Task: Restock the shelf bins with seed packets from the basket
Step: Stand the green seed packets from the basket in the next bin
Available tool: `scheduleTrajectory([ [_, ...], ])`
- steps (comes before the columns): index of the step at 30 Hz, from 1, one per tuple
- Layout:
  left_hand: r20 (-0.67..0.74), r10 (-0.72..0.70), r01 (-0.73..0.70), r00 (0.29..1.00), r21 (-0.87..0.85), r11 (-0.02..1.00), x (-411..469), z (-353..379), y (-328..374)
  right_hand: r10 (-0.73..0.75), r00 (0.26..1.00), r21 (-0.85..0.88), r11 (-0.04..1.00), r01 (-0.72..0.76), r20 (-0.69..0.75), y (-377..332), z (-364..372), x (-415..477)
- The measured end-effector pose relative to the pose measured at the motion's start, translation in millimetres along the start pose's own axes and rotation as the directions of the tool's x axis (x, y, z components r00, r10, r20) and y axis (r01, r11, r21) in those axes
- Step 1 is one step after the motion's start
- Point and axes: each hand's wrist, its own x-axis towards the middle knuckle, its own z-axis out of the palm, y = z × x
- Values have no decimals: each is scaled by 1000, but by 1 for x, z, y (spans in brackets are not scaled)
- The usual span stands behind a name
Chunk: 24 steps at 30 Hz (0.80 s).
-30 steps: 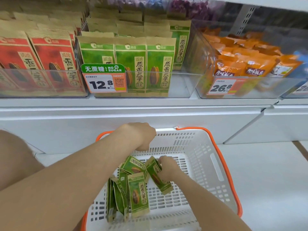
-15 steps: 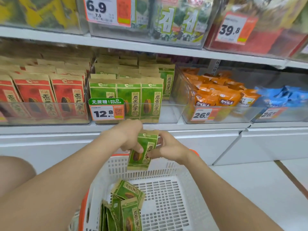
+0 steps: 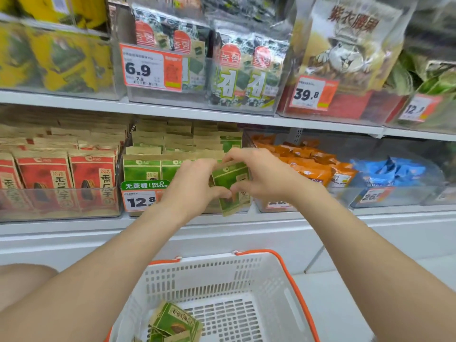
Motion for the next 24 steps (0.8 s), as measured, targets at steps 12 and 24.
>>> scheduleTrajectory([
  [12, 16, 152, -135, 988, 560, 817, 34, 7, -2, 310, 918, 3, 947, -320, -247, 46, 18, 22],
  [24, 200, 40, -161, 979, 634, 756, 60, 6, -23, 436, 873, -522, 703, -483, -219, 54, 50, 90],
])
